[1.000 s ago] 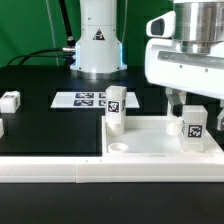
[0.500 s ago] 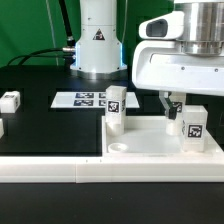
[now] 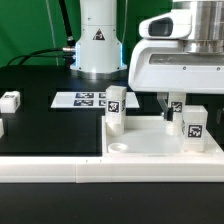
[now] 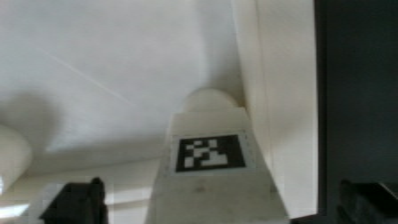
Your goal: Assemble square table
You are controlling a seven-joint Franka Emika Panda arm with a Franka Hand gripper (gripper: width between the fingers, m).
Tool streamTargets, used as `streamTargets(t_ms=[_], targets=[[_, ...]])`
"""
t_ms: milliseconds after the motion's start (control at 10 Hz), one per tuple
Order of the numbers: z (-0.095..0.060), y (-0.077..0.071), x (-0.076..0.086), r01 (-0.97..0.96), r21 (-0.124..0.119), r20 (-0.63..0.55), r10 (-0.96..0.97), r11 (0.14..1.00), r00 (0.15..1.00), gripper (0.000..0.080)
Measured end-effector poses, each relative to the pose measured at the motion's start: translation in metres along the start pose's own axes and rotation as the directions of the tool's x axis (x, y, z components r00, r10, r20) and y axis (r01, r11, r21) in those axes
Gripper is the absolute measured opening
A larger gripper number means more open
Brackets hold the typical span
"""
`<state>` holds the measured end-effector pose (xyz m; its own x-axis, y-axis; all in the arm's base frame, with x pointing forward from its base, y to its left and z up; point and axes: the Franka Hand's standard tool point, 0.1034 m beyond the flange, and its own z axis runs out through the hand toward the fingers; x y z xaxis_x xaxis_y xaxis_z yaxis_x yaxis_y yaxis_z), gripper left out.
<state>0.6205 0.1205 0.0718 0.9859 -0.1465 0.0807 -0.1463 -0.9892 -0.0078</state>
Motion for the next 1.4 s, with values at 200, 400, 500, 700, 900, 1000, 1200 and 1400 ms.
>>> streamTargets(t_ms=[200, 400, 500, 700, 900, 1000, 1200, 1400], targets=[[0.0005, 0.0007, 0.0, 0.006, -0.001, 0.0, -0.006, 1.0, 1.0, 0.0534], [0.0006, 0.0008, 0.0, 0.005, -0.001, 0.0, -0.005, 1.0, 1.0, 0.0397], [0.0007, 0.0008, 0.0, 0.005, -0.001, 0.0, -0.005, 1.0, 1.0, 0.0288], [0.0007, 0.0009, 0.0, -0.021, -0.001, 0.001, 0.021, 1.0, 1.0, 0.0288], [0.0007, 0.0031, 0.0008, -0.089, 0.0, -0.002, 0.089, 0.996, 0.996, 0.0288], [0.0007, 0.0006, -0.0002, -0.221, 0.0, -0.002, 0.221, 0.975, 0.975, 0.0288], [0.0007, 0.0, -0.0006, -0.41, 0.0, -0.003, 0.41, 0.912, 0.912, 0.029], [0.0007, 0.0002, -0.0004, -0.56, 0.004, -0.002, 0.56, 0.829, 0.829, 0.029]])
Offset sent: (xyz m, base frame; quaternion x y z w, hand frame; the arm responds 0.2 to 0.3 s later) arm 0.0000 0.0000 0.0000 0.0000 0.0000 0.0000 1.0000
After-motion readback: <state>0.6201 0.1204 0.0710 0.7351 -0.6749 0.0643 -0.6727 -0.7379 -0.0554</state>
